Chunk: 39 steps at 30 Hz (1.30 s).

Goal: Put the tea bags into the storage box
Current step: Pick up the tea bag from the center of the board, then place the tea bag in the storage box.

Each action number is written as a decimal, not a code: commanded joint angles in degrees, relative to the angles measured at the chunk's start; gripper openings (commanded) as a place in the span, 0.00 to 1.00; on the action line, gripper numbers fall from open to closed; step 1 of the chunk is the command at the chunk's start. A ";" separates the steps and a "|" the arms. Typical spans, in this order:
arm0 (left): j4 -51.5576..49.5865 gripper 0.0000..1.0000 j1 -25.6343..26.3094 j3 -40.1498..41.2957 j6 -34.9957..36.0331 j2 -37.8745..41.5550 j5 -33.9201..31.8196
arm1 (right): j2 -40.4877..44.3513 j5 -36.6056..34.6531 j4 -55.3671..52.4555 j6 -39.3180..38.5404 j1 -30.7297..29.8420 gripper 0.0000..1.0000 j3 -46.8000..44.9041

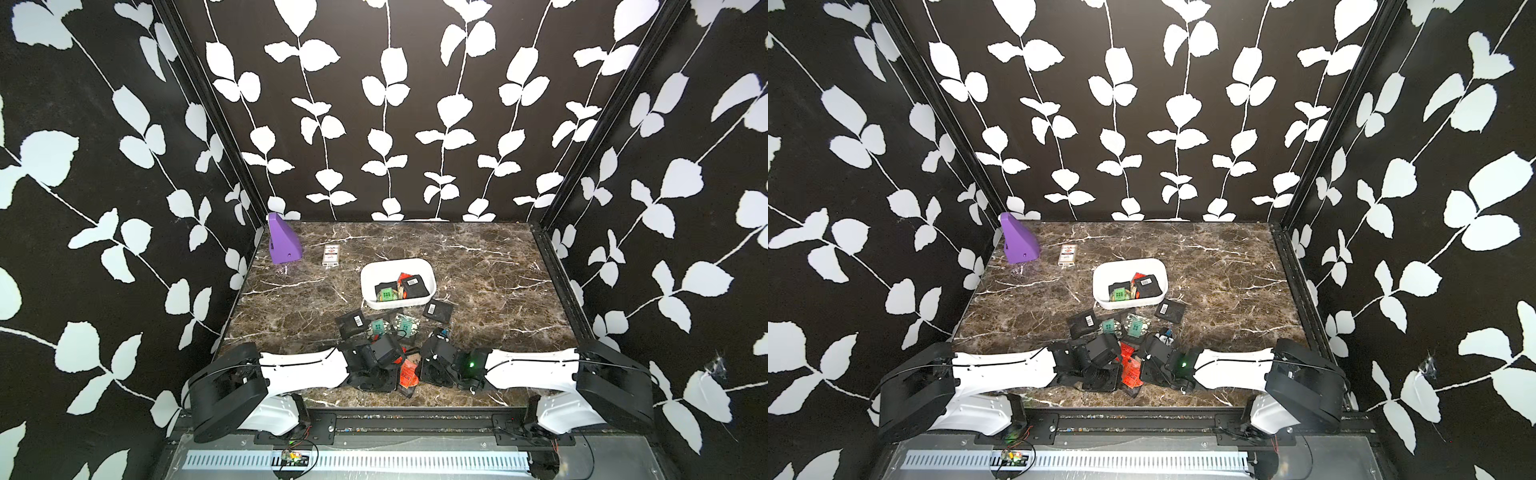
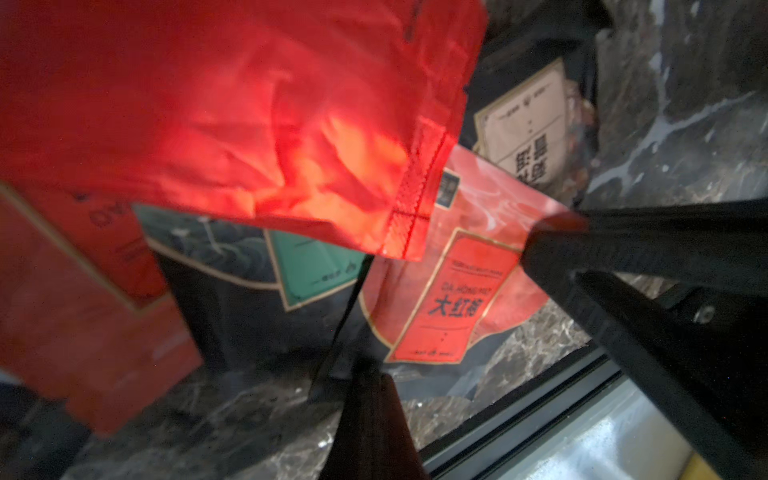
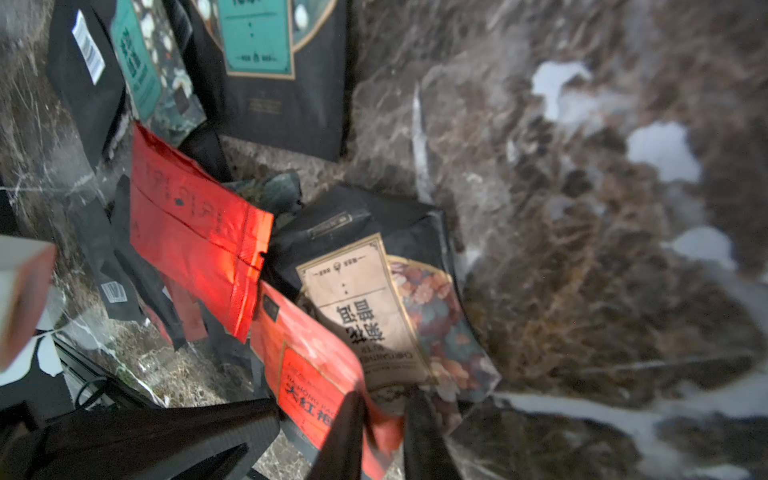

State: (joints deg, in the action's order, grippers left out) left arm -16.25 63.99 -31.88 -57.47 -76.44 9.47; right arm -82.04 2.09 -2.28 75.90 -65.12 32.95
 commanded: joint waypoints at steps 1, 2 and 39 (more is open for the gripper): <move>-0.91 0.00 0.26 0.85 0.01 -0.80 -0.33 | -0.27 0.15 0.52 -0.66 -0.29 0.13 -0.33; -1.05 0.00 0.24 0.82 0.12 -0.81 -0.33 | -0.08 0.10 0.38 -0.63 -0.27 0.10 -0.34; -0.47 0.20 -0.27 1.24 -4.61 17.29 -15.25 | 2.08 4.58 -18.16 -26.79 25.78 0.00 33.43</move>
State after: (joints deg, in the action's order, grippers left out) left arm -17.45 63.92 -31.68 -60.97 -59.09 -5.26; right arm -75.42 1.32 -27.31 52.10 -40.45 61.98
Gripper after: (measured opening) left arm 0.203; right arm 0.048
